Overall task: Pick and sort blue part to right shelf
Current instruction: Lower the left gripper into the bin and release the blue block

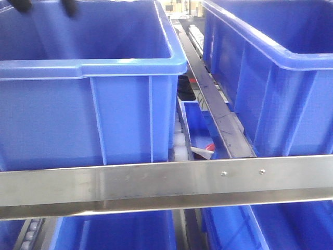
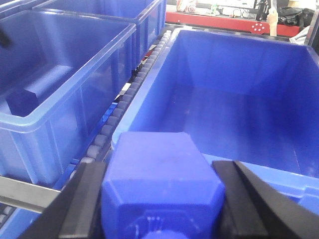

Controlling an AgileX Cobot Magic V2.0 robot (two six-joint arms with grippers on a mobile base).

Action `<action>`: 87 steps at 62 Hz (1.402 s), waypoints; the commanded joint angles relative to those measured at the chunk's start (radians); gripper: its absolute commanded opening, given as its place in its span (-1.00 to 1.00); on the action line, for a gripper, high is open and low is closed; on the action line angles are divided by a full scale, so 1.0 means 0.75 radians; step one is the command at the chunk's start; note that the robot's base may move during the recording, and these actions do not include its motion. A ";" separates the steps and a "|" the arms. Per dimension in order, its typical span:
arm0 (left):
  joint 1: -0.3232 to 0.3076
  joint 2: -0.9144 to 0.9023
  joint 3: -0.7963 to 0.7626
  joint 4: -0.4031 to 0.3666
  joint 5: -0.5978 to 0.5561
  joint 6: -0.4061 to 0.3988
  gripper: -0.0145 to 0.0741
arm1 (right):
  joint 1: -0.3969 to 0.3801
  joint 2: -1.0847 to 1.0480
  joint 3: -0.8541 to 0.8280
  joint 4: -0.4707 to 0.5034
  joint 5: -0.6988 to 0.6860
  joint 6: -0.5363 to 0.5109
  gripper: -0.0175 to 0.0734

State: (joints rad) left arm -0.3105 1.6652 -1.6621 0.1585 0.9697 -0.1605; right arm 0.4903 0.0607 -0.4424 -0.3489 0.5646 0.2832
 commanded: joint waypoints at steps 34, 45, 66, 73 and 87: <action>-0.007 -1.068 1.123 0.040 -0.763 0.001 -0.39 | -0.004 0.579 -0.289 -0.040 -0.087 0.080 -0.06; -0.007 -1.365 1.316 0.043 -0.855 0.001 -0.39 | -0.015 0.850 -0.475 -0.041 -0.065 0.140 -0.06; -0.007 -1.709 1.418 0.059 -0.804 0.001 -0.39 | -0.388 1.291 -0.822 -0.039 -0.006 0.142 -0.06; -0.007 -1.748 1.418 0.059 -0.753 0.001 -0.39 | -0.522 1.428 -0.890 -0.039 -0.044 0.132 -0.06; -0.007 -1.754 1.418 0.049 -0.687 0.001 -0.39 | -0.596 1.767 -1.004 -0.049 -0.196 0.059 -0.06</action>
State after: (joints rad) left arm -0.3105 0.3414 -0.5711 0.1963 0.5210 -0.1605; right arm 0.0513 1.3457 -1.1354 -0.3545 0.5341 0.3586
